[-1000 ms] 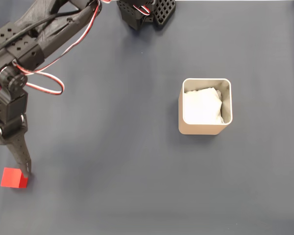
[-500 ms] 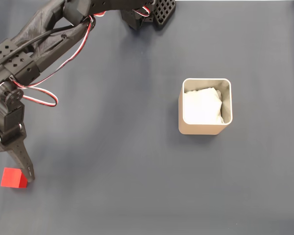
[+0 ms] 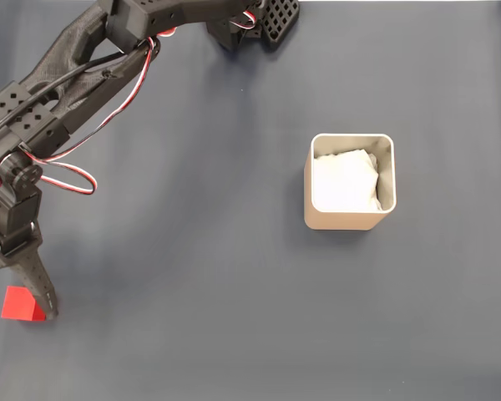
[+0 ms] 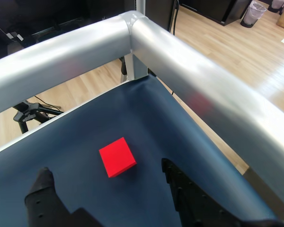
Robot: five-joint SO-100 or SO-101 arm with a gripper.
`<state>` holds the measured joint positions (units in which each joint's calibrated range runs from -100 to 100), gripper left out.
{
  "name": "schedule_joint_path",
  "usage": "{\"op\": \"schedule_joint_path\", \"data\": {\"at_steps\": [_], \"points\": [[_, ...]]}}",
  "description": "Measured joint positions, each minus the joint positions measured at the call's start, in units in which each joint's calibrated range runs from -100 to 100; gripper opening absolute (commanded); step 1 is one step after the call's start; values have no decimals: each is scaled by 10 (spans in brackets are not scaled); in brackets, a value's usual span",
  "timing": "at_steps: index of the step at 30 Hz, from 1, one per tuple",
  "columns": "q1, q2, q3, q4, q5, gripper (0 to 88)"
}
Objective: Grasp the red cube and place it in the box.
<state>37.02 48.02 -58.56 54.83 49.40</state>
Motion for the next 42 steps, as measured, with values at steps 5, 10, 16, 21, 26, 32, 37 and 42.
{"op": "schedule_joint_path", "data": {"at_steps": [5,10,16,21,26,32,37,42], "points": [[1,20,0,-27,0,521],[1,24,1,-60,0,516],[0,25,41,-80,0,515],[-3,24,88,-100,1,514],[-6,20,127,-112,2,512],[-7,6,154,-126,3,512],[-11,5,160,-141,4,512],[-15,5,161,-151,-6,513]]}}
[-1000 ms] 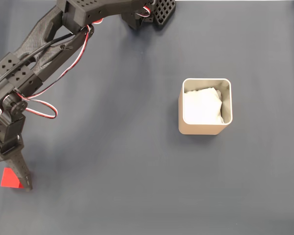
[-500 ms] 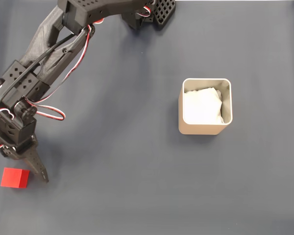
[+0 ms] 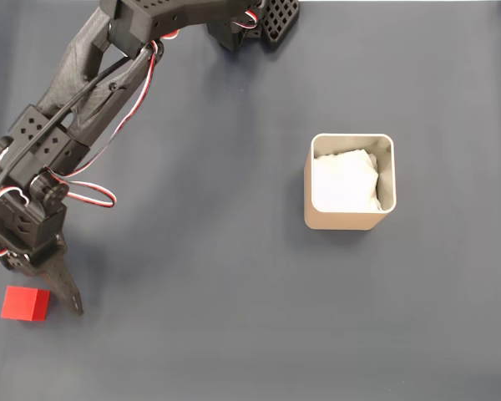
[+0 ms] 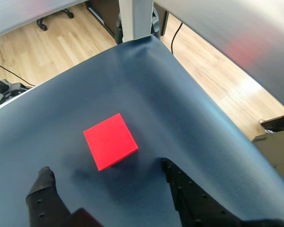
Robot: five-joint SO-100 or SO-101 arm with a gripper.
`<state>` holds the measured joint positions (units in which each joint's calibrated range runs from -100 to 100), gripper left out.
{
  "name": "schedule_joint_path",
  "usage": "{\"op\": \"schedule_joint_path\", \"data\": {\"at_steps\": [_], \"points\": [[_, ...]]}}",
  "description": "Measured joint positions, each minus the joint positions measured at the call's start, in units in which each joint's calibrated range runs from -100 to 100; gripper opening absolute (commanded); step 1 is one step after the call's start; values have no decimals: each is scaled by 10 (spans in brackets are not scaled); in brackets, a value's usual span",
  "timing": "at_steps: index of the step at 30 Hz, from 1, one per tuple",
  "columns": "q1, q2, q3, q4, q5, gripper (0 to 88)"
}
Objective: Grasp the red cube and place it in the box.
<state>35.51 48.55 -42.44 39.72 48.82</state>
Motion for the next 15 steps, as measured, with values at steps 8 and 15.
{"op": "schedule_joint_path", "data": {"at_steps": [8,15], "points": [[-10,1,0,-15,-21,512],[-14,1,0,-29,-24,512]]}}
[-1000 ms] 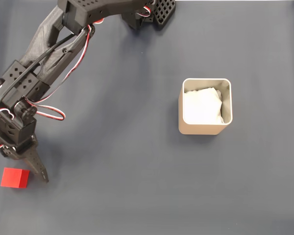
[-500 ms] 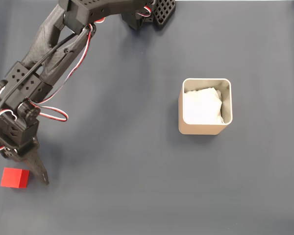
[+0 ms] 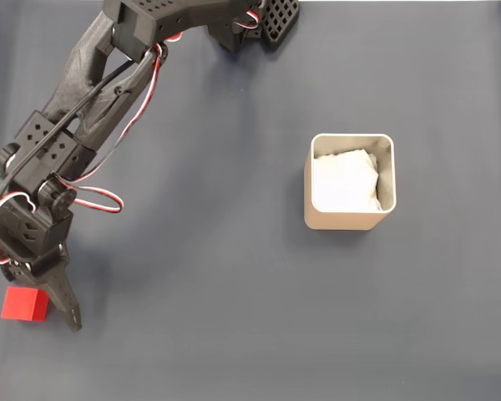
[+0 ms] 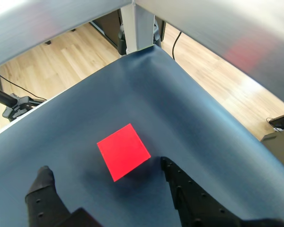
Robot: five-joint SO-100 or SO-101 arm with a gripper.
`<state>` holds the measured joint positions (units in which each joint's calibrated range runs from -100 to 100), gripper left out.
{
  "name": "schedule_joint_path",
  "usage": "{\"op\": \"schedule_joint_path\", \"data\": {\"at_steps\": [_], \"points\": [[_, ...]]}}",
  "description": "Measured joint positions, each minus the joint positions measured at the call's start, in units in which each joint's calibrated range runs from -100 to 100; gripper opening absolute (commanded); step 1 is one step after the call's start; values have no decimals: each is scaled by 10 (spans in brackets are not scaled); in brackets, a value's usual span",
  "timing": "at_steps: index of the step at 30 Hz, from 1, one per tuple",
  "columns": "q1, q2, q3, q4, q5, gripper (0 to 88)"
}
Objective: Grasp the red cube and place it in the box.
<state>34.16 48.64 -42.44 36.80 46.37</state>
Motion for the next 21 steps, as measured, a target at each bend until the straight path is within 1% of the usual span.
{"op": "schedule_joint_path", "data": {"at_steps": [11,21], "points": [[-10,-20,0,-14,-14,509],[-10,-20,0,-41,-14,506]]}}
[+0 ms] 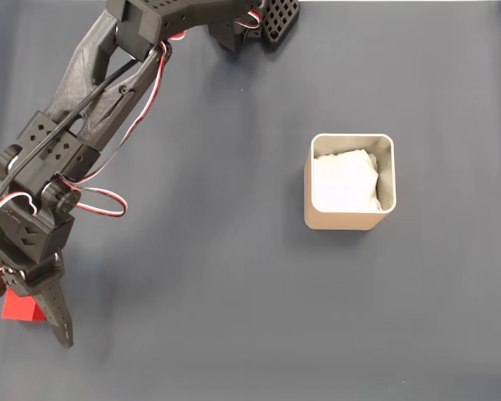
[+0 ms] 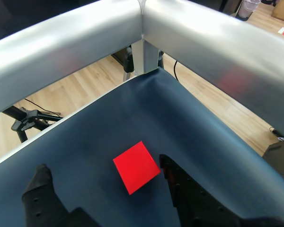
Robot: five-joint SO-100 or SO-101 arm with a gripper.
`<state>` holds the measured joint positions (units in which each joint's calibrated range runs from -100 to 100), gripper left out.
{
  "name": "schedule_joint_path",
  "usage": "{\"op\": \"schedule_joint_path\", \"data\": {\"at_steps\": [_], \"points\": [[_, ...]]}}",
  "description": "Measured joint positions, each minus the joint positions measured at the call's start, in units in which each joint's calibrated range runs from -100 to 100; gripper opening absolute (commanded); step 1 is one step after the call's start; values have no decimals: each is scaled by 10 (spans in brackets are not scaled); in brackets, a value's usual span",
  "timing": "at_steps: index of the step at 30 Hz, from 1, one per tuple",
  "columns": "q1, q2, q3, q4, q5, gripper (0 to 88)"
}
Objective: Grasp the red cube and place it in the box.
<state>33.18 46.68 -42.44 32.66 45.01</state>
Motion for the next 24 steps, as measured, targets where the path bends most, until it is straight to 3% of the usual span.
{"op": "schedule_joint_path", "data": {"at_steps": [24], "points": [[2,0,0,-15,5,500]]}}
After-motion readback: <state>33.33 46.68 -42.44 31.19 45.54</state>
